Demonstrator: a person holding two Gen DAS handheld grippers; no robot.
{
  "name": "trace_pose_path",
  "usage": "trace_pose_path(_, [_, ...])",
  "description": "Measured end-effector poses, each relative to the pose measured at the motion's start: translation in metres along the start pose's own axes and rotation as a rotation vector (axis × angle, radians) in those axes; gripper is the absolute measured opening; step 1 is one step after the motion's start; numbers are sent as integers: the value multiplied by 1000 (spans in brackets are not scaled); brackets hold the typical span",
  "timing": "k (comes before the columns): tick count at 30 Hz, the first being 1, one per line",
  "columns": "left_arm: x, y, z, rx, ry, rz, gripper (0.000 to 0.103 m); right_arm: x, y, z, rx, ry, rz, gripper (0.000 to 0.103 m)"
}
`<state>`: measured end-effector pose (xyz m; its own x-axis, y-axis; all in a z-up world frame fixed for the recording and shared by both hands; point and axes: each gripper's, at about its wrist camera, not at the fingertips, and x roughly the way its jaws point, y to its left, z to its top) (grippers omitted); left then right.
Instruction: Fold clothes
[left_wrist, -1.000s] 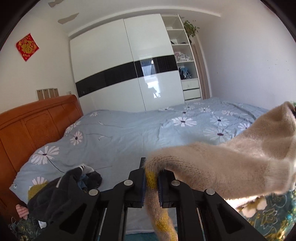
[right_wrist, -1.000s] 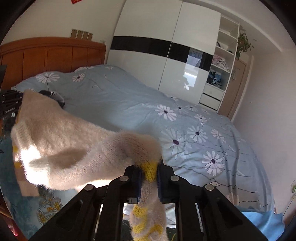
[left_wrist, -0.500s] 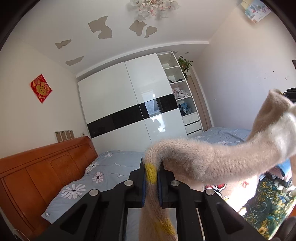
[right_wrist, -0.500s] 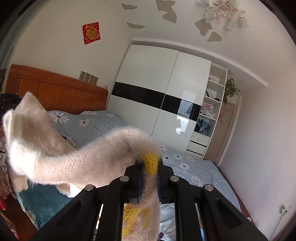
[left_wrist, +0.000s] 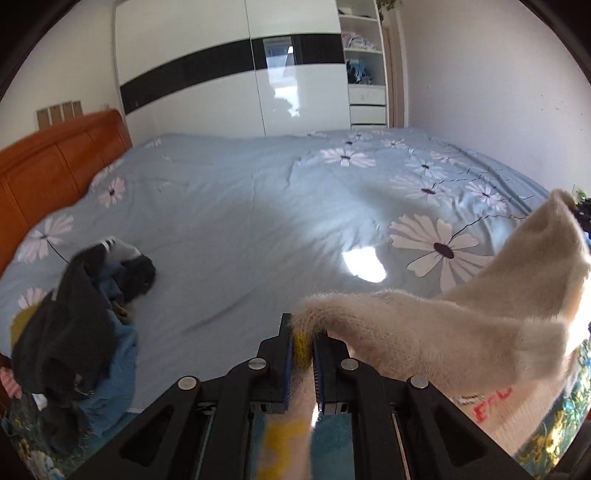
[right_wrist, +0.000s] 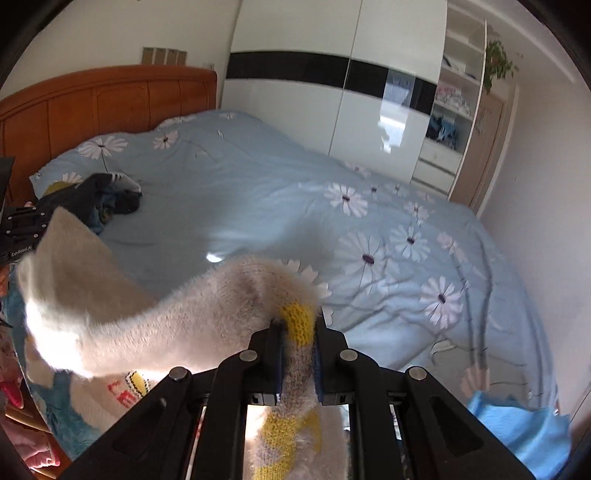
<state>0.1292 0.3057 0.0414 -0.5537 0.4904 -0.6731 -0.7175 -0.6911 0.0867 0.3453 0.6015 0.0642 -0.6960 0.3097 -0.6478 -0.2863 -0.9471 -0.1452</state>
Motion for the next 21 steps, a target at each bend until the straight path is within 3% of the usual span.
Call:
trace_pose_path(7, [127,41,28,-182,116,-27,10,129,-60,7,197,126,8,13])
trace_pose_path(12, [182,38,29,-168,191,-4,10,186,-75,15,234,195,-1,13])
trace_pose_path(15, [195,33,25,-141,216,15,14,210,-70,18,186,242,-31,14])
trace_pose_path(18, [191,37,23,-158,210,-17,14,223,-70,17,170,273,-47,16])
trace_pose_path(20, [177,41,23,-161,188,-27,26,217,-69,18,162,261,-47,16])
trace_pose_path(21, [170,43,23,-162,181,-28,39,212,-70,19,155,248,-46,20])
